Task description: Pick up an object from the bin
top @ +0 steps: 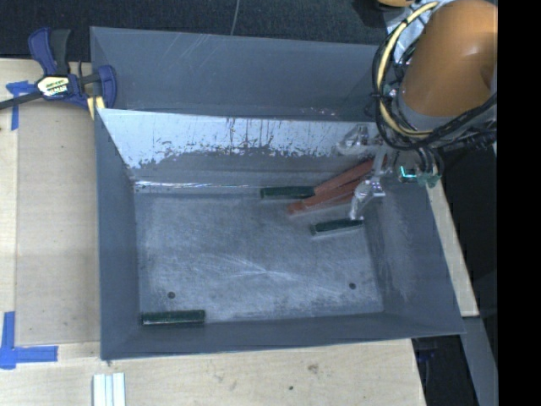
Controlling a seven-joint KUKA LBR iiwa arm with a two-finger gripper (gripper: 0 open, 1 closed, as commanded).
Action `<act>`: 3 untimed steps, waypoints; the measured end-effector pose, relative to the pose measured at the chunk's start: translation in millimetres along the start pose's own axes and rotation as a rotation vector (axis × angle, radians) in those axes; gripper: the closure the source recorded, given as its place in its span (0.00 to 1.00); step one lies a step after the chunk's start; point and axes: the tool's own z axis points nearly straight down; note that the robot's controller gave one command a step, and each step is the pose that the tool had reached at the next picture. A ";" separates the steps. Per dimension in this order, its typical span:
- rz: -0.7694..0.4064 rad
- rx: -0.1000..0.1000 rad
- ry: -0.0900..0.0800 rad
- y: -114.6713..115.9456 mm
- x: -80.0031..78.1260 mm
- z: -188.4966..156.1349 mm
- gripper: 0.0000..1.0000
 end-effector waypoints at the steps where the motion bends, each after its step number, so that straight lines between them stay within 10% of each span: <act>1: -0.001 0.001 -0.009 0.2 -1.5 -4.7 0.00; 3: 0.045 0.000 -0.005 -63.6 -24.1 99.1 0.00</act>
Offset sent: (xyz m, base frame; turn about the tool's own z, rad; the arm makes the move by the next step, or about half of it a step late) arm 0.0205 -0.0550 -0.0814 -0.0099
